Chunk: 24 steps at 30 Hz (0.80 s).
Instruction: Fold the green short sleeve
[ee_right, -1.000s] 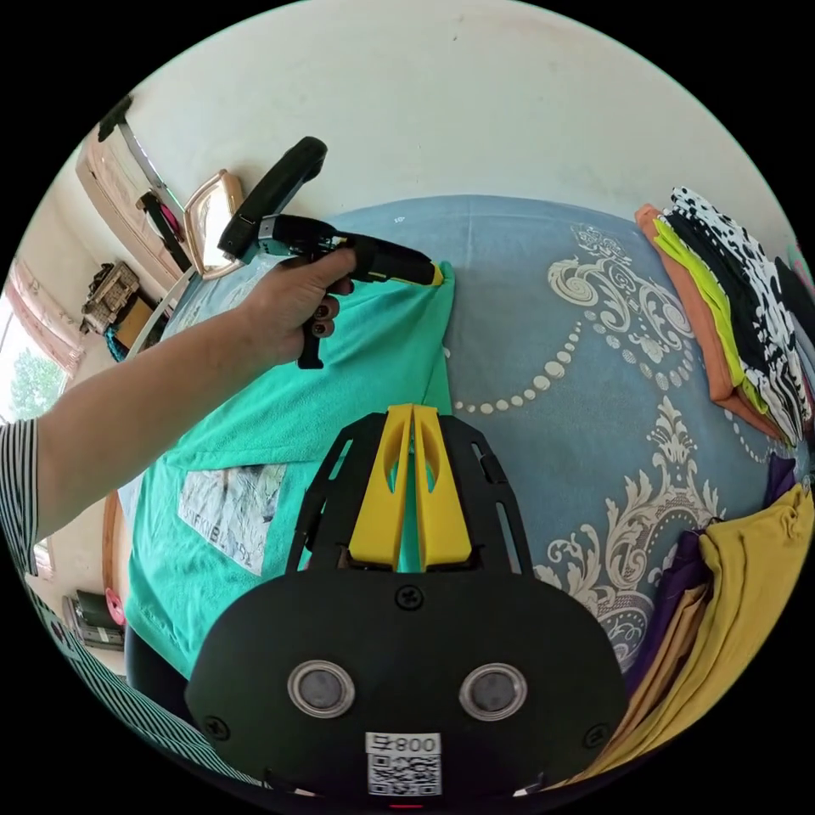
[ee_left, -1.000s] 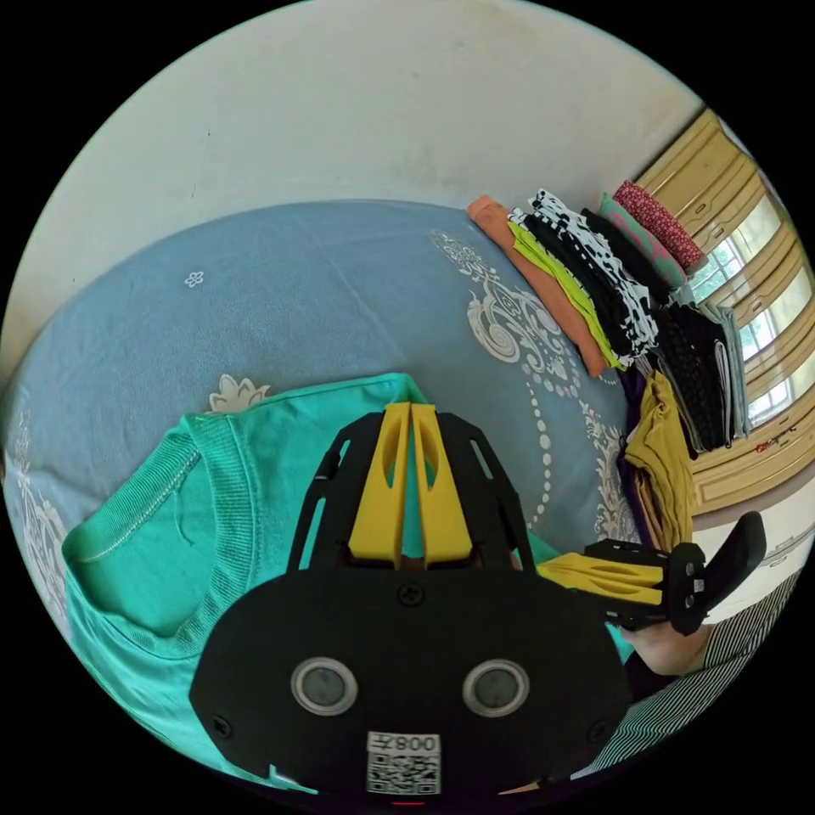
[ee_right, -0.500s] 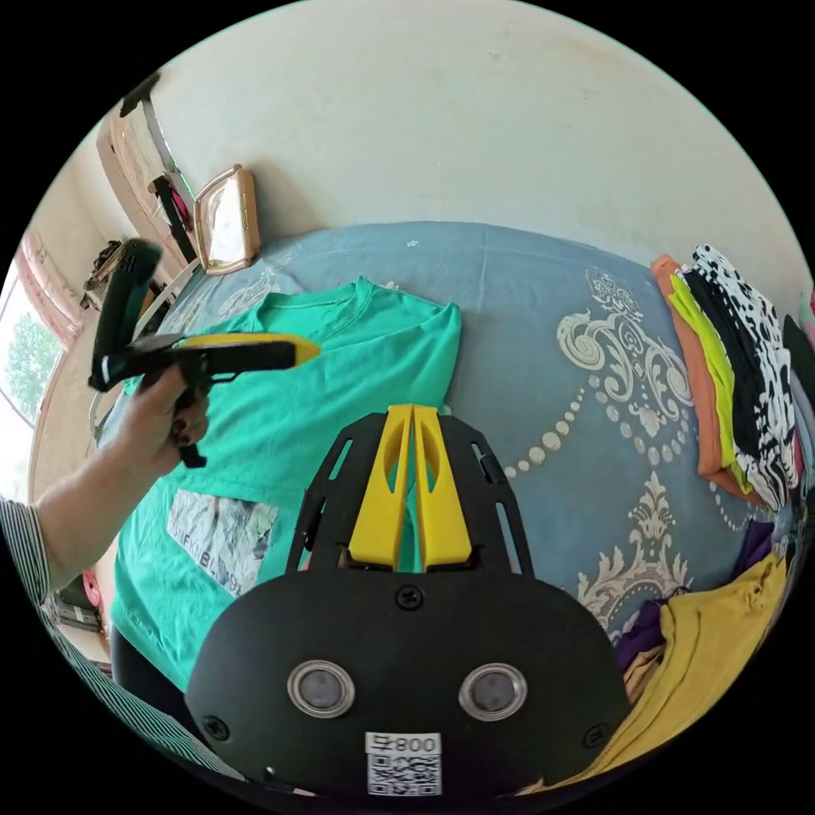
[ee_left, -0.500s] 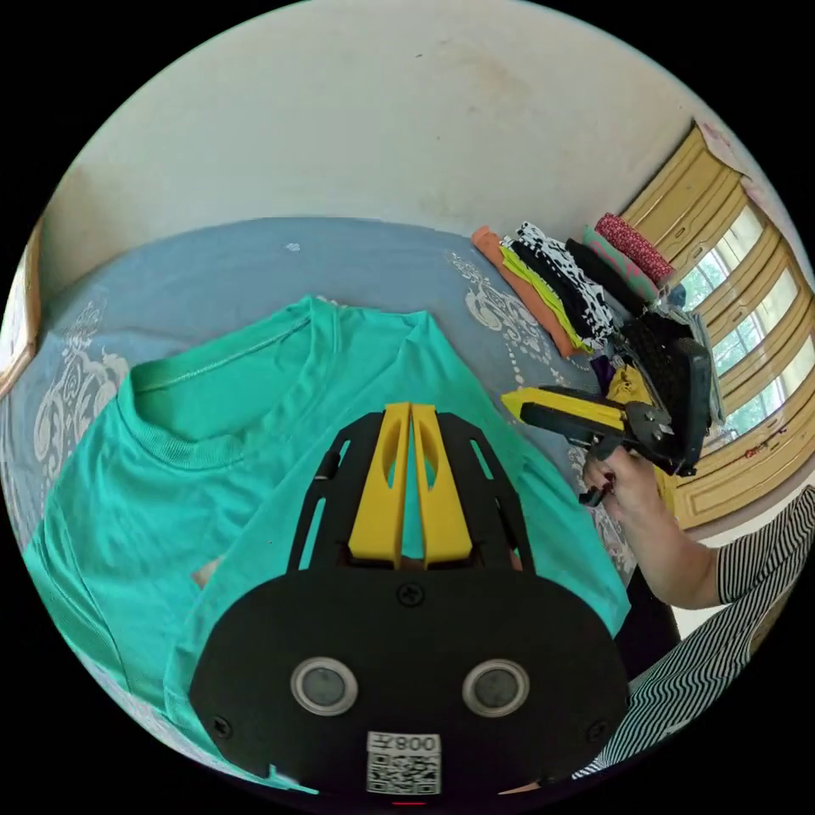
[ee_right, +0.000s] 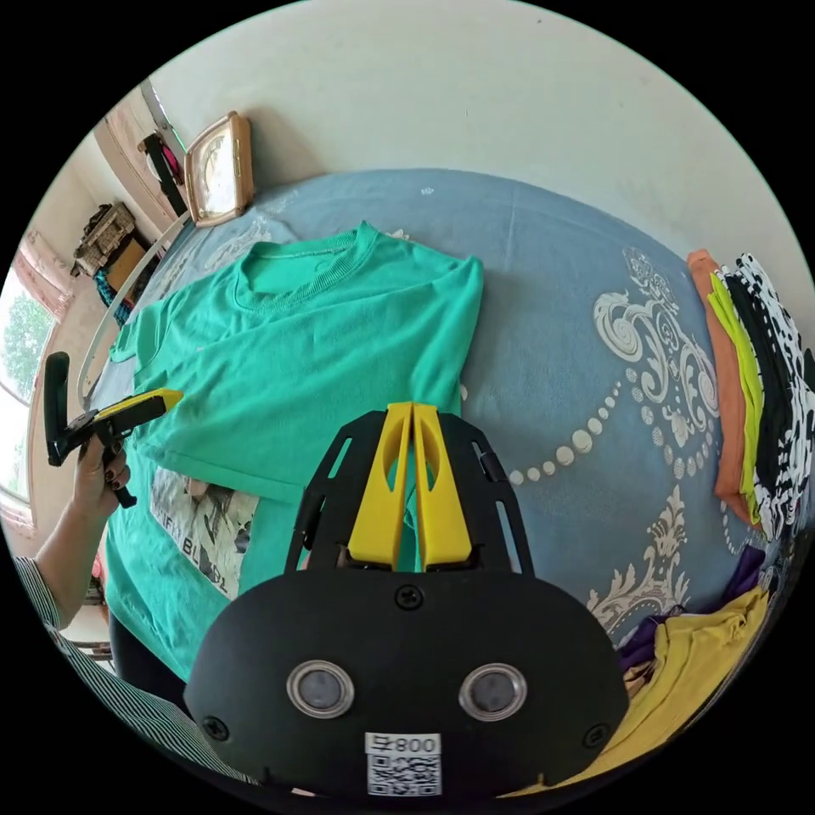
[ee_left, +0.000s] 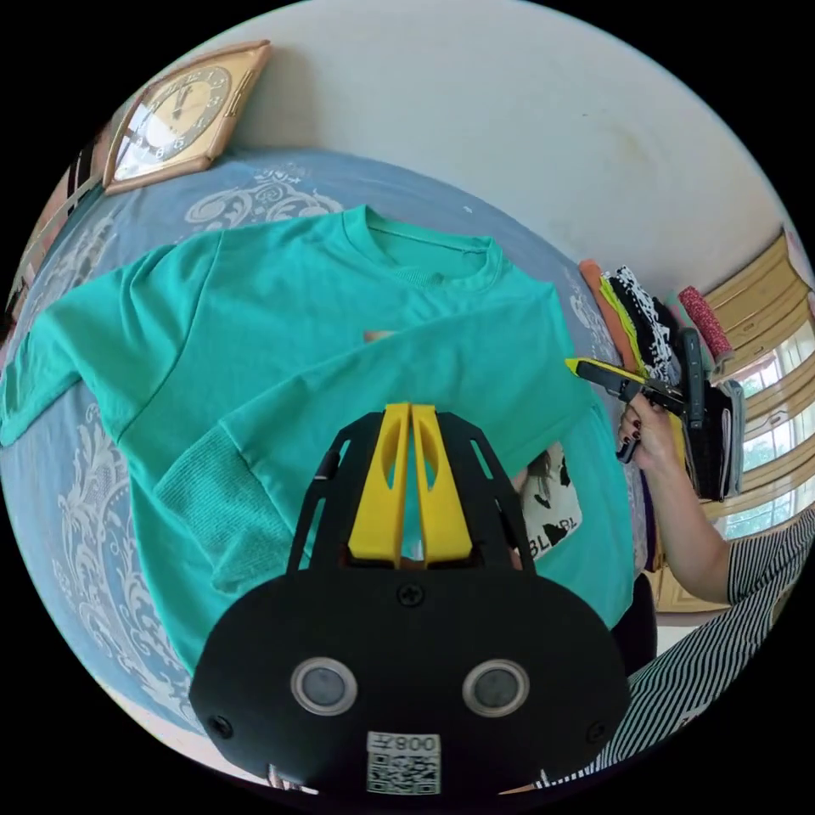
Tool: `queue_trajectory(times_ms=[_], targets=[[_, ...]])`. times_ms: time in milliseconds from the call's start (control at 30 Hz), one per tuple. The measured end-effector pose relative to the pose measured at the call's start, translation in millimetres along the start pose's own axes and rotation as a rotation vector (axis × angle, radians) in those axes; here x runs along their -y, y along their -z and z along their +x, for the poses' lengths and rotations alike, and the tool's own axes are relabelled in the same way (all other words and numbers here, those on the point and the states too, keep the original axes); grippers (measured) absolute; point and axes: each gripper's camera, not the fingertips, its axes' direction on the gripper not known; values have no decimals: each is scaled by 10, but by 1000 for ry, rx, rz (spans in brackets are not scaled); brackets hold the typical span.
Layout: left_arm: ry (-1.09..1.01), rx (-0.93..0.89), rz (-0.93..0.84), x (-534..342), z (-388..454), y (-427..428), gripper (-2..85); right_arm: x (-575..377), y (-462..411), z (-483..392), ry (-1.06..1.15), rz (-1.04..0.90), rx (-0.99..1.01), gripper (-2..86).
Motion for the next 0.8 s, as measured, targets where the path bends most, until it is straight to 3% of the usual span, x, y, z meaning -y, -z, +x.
queue_trajectory(times_ms=[133, 267, 567, 800], targets=[[48, -45, 84, -377, -555, 317, 2, 201, 244, -333, 11, 50, 22, 0], [132, -12, 175, -930, -1291, 751, 4, 354, 395, -1043, 99, 95, 240, 1], [503, 69, 409, -2025, -3429, 1817, 31, 968, -258, -3314, 385, -85, 457, 1], [761, 4, 534, -2433, -5032, 2366, 67, 1433, -666, -4416, 468, -162, 473, 1]])
